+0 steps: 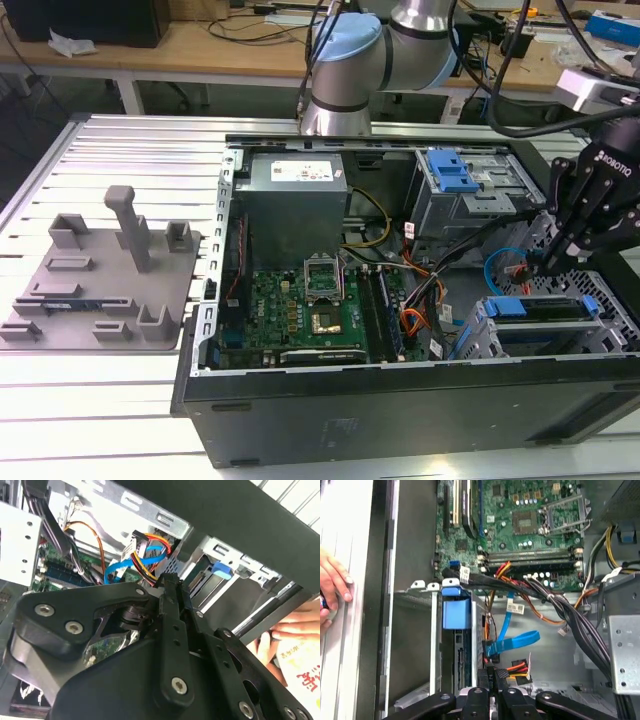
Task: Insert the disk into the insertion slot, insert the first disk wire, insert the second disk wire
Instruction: 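Insert the first disk wire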
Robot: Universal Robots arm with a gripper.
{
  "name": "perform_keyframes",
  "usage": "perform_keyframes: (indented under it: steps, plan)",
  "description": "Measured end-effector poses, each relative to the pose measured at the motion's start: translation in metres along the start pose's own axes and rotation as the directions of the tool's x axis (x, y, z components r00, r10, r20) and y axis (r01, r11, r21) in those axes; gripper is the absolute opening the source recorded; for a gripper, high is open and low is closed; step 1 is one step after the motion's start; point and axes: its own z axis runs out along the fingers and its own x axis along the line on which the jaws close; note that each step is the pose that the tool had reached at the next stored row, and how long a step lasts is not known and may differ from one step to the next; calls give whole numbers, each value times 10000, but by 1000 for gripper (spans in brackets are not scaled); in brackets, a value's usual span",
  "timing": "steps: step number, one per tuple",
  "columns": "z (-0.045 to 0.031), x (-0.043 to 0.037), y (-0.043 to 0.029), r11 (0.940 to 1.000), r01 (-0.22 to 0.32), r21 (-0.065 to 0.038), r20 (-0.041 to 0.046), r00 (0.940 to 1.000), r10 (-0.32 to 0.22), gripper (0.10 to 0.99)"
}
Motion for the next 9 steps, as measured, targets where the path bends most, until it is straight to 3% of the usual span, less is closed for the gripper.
perform_keyframes:
  steps: [5,6,8,9]
  plan:
    - [13,68,-1,9999,2,128,203,9998,-4,165]
    - [14,70,1,9999,-5,166,205,9998,2,165]
    - [15,74,10,9994,-39,344,208,9998,32,165]
    - [14,77,12,9993,-44,368,210,9998,36,165]
